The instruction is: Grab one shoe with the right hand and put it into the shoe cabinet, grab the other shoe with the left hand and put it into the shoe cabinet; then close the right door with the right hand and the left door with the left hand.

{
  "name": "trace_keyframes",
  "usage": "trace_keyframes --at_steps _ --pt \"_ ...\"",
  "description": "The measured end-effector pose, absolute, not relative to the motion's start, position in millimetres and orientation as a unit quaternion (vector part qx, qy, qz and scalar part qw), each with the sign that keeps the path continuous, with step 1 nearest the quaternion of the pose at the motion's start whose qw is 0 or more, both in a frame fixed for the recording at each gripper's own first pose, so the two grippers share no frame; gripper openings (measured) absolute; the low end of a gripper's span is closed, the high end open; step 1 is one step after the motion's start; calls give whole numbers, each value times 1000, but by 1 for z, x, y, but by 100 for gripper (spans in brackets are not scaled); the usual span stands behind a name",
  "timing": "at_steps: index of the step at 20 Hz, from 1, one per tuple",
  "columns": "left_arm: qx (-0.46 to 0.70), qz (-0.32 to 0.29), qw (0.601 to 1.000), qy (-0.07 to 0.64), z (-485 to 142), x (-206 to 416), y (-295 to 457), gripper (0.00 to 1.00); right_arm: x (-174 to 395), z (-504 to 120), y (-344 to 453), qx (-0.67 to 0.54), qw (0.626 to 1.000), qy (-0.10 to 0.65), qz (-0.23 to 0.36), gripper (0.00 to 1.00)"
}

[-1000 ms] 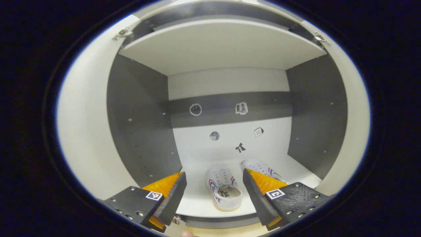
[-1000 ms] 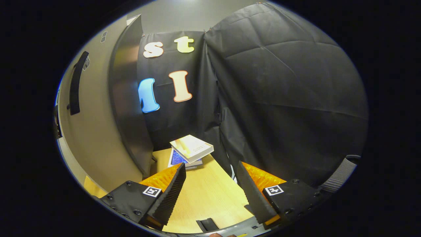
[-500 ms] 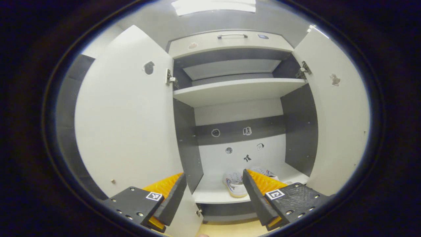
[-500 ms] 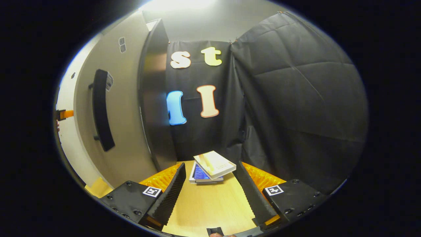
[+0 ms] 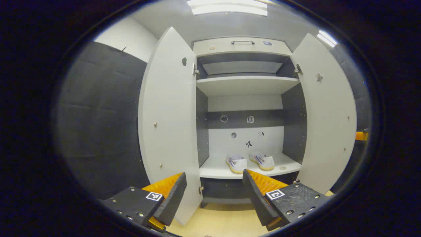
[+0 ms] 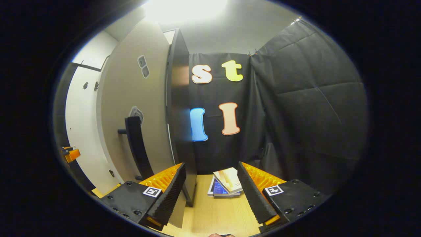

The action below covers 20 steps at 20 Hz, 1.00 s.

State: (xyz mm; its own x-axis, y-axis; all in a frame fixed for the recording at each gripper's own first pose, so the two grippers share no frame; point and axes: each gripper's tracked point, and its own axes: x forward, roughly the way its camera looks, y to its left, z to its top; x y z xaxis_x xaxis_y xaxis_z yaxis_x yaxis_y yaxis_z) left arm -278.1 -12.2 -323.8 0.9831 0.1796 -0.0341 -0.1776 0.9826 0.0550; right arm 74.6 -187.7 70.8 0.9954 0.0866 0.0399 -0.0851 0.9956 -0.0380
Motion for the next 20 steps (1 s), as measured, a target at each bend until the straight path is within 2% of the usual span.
trace_keyframes --at_steps 2,3,7,8,9,10,11,12,13,14,15,16,17,20 --pt "6 102 994 30 -338 -289 -5 100 77 75 -179 -25 998 -23 52 98" --pt "-3 107 994 32 -343 -293 -2 97 77 78 -174 -26 998 -24 57 98" --pt "-24 128 991 41 -360 -306 13 97 82 82 -157 -26 997 -27 67 98" --pt "-24 133 990 43 -366 -313 18 100 82 82 -158 -28 997 -26 65 98" --pt "-24 136 989 46 -368 -317 21 100 82 83 -156 -35 997 -26 67 97" --pt "-23 139 989 48 -370 -320 24 97 82 84 -148 -46 996 -27 76 92" --pt "-21 142 988 49 -372 -323 26 98 81 86 -145 -56 995 -29 79 95" --pt "-19 146 988 51 -373 -325 29 97 78 86 -143 -61 994 -30 80 84" --pt "-15 148 987 52 -373 -328 31 100 77 84 -138 -61 994 -27 84 89" --pt "-11 150 987 50 -373 -330 33 97 76 81 -132 -55 994 -24 88 89" --pt "-10 149 988 46 -371 -331 34 100 75 80 -125 -52 994 -22 93 89" --pt "-11 147 988 44 -372 -332 35 97 74 81 -118 -52 994 -23 97 89" --pt "-14 145 988 45 -372 -333 36 100 74 81 -114 -55 993 -24 102 89" --pt "-12 151 987 46 -372 -339 47 97 73 82 -84 -63 991 -34 114 89"
